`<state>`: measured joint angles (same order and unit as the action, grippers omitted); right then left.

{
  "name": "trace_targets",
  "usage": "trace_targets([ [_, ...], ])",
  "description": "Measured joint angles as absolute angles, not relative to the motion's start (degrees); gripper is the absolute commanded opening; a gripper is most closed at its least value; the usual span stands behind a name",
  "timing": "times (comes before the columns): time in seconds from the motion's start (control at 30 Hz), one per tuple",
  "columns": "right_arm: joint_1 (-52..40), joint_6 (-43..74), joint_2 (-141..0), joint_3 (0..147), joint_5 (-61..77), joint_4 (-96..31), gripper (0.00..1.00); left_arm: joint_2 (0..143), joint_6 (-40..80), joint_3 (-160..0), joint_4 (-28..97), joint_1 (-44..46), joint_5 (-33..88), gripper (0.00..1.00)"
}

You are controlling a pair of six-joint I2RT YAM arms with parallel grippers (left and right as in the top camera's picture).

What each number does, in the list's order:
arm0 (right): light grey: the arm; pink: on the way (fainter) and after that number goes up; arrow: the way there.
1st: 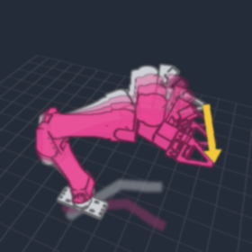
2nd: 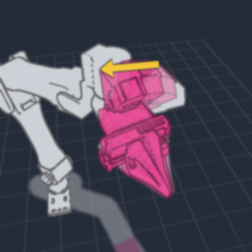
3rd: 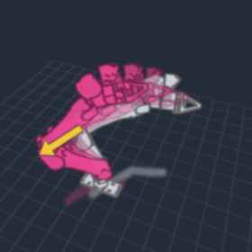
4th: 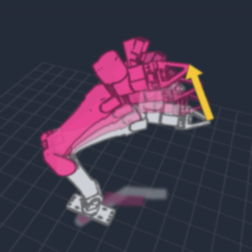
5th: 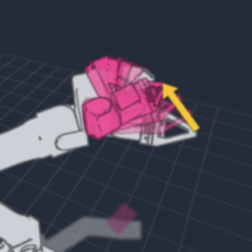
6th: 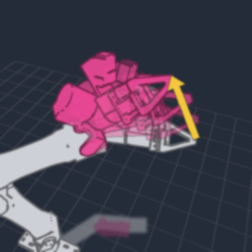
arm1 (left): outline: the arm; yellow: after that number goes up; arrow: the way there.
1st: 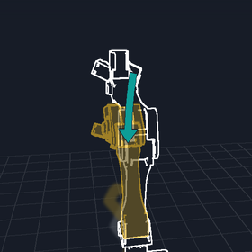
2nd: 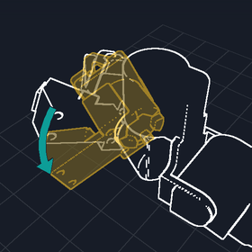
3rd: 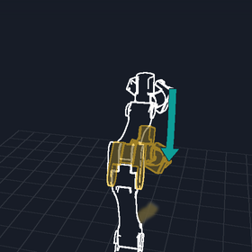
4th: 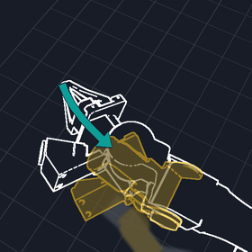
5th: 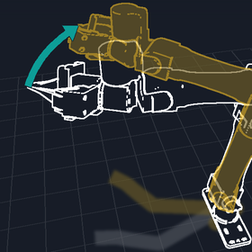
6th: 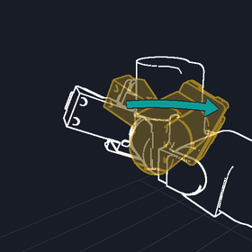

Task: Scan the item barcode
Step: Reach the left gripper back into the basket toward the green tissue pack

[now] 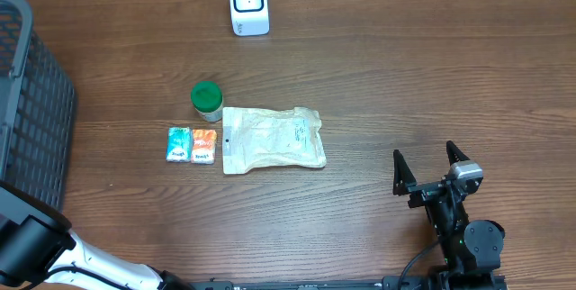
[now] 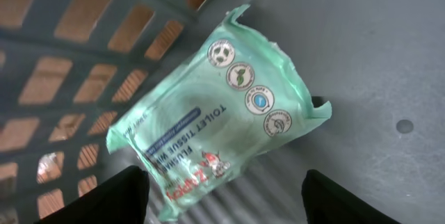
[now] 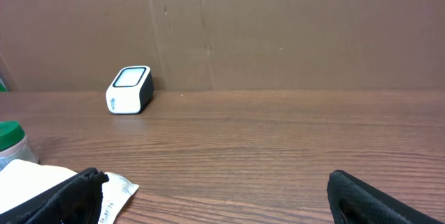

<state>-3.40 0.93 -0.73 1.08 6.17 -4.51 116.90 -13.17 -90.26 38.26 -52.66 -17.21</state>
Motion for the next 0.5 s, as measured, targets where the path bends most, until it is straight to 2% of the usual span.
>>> trace_targets([
  [0.3,-3.4,1.0,-0.7,1.1,6.2,-4.5,1.00,119.9,-18.0,-90.3,37.2,-53.9,-17.4,0.71],
  [0.37,-3.4,0.9,-0.7,1.1,6.2,-4.5,1.00,121.0,-18.3,-90.3,37.0,-54.1,-17.5,0.61],
  [0.5,-3.4,0.9,-0.7,1.1,6.2,-4.5,1.00,121.3,-19.2,-90.3,36.0,-54.2,-18.5,0.33],
])
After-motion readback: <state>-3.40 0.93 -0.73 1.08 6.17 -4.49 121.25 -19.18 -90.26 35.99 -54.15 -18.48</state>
